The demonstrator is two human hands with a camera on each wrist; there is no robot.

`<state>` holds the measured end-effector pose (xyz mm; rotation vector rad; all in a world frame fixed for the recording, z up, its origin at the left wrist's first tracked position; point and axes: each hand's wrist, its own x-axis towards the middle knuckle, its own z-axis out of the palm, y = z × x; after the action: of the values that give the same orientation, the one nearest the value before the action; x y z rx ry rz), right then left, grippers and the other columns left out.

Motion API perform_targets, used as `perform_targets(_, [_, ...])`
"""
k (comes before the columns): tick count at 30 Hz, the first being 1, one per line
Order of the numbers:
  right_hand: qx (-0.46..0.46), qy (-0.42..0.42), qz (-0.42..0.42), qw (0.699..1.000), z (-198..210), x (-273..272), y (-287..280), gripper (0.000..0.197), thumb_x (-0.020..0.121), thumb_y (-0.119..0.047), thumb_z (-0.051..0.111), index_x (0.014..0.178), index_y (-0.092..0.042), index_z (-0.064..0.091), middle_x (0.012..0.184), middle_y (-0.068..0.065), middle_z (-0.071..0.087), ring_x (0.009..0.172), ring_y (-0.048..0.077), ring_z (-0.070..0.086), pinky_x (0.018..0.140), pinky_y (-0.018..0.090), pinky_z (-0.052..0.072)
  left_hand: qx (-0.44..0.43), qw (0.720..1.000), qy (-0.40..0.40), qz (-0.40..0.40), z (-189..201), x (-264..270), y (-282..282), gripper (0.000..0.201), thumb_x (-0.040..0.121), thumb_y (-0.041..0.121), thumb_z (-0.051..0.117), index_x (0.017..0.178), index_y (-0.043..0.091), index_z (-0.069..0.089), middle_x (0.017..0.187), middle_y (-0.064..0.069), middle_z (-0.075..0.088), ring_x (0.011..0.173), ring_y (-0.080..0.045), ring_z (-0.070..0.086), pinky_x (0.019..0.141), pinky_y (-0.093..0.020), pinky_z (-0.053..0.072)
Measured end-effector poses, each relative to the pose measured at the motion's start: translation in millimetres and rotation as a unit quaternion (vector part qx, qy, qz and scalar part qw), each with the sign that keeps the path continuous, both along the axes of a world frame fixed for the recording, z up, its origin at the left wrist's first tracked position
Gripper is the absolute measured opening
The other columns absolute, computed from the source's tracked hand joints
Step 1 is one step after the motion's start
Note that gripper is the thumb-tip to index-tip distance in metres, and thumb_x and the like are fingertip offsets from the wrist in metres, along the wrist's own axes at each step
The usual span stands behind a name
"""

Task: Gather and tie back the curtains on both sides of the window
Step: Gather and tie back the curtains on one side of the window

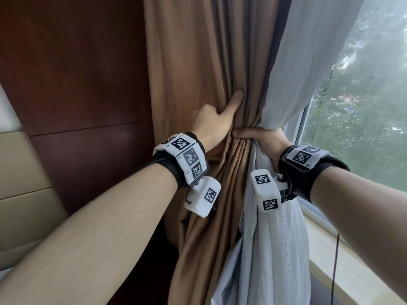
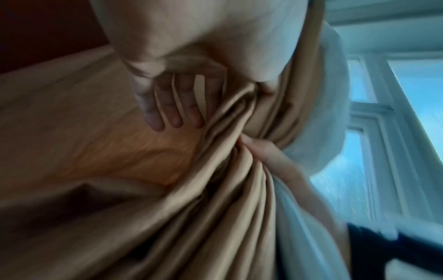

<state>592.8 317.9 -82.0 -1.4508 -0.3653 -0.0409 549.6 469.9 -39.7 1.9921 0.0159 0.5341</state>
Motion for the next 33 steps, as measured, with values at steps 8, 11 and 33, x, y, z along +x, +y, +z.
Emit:
perform_targets(8, [0.007,0.022,0.076,0.997,2,-6,6,0.057,0.067,-0.004,0.088,0.121,-0.010,0.072,0.116,0.010,0.079,0.107,0.028,0.076,0.097,0.044,0.059,-0.280,0.909,0.115,-0.286,-8,3,2,0.042,0.097,0.045,0.057,0.099,0.012,0.082,0.105,-0.009,0.080,0.094,-0.021,0.077,0.090,-0.033,0.057])
perform_targets(11, [0.010,0.008,0.064,0.998,1,-7,10,0.055,0.066,-0.009,0.088,0.120,-0.010,0.073,0.115,0.009,0.079,0.108,0.028,0.076,0.101,0.045,0.058,-0.296,0.907,0.120,-0.276,-8,3,3,0.048,0.100,0.049,0.053,0.094,0.013,0.084,0.105,-0.009,0.080,0.094,-0.021,0.077,0.091,-0.034,0.059])
perform_targets(33, [-0.012,0.036,0.030,0.999,5,-2,-1,0.047,0.080,-0.001,0.081,0.125,-0.007,0.072,0.115,0.009,0.079,0.102,0.025,0.077,0.075,0.028,0.061,-0.170,0.982,0.062,-0.053,-3,0,2,0.114,0.060,0.081,0.078,0.143,0.007,0.054,0.136,-0.001,0.065,0.124,-0.022,0.062,0.111,-0.047,0.047])
